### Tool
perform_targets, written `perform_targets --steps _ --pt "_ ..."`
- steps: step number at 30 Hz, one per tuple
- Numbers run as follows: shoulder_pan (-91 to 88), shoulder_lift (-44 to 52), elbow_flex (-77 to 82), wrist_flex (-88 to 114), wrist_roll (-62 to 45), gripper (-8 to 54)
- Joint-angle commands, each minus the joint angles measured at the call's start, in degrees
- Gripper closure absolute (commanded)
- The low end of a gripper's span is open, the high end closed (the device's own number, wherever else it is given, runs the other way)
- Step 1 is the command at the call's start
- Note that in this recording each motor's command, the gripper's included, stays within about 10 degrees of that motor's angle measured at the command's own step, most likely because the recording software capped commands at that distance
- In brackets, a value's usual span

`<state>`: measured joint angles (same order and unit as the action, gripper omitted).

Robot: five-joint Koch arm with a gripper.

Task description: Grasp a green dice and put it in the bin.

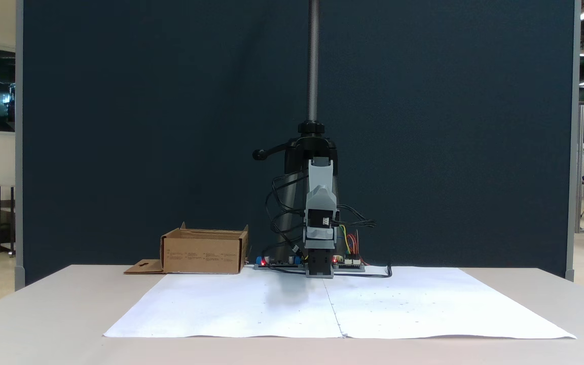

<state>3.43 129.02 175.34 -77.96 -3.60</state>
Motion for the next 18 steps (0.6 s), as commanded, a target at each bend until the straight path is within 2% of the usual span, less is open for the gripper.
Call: perform_targets --steps 1,18 --pt "0.4 6.8 4.0 -7.8 -3.8 -0.4" --pt "1.0 6.7 4.0 -7.6 -3.7 -0.1"
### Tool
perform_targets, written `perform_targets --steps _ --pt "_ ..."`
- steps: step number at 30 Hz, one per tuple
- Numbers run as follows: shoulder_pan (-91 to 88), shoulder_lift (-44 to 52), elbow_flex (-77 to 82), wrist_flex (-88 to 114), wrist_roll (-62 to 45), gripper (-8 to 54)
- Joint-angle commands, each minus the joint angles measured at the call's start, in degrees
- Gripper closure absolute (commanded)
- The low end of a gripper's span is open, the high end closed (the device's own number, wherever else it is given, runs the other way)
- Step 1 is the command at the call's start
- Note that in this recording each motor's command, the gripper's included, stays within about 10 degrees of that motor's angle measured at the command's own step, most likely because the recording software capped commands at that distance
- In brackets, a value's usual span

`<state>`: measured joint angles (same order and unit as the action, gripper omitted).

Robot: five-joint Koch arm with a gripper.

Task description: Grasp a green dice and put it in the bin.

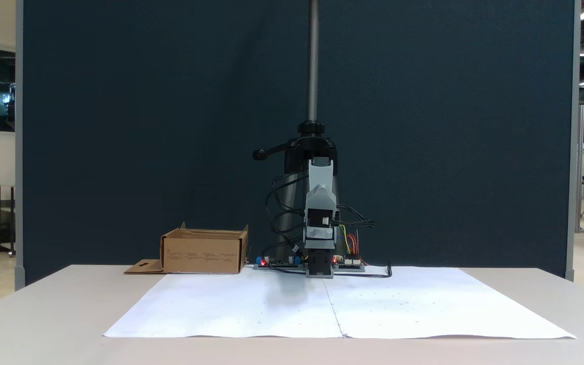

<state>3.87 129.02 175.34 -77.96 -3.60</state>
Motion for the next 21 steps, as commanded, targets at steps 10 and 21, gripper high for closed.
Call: perform_targets --steps 10,21 --pt "1.1 6.6 4.0 -7.4 -3.7 -0.3" --pt "1.2 6.5 4.0 -7.4 -3.5 -1.1"
